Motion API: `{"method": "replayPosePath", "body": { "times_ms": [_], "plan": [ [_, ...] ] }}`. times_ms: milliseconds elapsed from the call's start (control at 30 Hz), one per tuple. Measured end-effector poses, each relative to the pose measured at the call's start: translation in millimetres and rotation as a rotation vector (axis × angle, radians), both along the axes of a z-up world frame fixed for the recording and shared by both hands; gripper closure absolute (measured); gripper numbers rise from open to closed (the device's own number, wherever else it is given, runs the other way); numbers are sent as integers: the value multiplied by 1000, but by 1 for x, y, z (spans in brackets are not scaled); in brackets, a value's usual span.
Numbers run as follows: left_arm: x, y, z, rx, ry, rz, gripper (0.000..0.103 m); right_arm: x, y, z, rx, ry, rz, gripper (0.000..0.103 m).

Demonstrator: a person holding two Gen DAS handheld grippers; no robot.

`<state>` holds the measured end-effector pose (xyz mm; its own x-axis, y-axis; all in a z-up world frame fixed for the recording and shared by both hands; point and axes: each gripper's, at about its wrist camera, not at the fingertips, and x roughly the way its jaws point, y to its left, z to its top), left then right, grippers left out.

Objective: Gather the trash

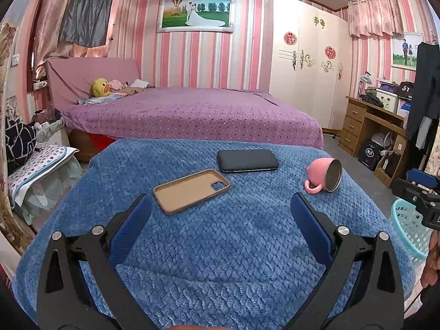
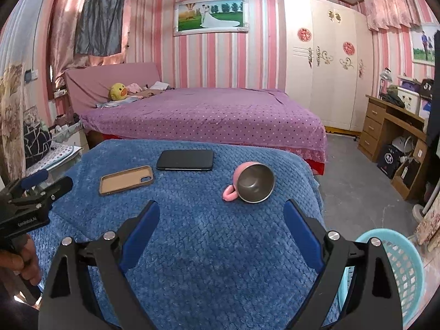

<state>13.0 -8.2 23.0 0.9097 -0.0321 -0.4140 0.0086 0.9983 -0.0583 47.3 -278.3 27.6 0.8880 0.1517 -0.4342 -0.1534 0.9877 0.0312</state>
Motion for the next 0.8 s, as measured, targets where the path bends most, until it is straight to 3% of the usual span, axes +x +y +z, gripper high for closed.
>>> {"method": "replayPosePath", "body": {
  "times_ms": [800],
  "plan": [
    [1, -3, -3, 3, 9, 7, 5, -1, 1, 0, -8, 7, 11, 13]
  ]
}}
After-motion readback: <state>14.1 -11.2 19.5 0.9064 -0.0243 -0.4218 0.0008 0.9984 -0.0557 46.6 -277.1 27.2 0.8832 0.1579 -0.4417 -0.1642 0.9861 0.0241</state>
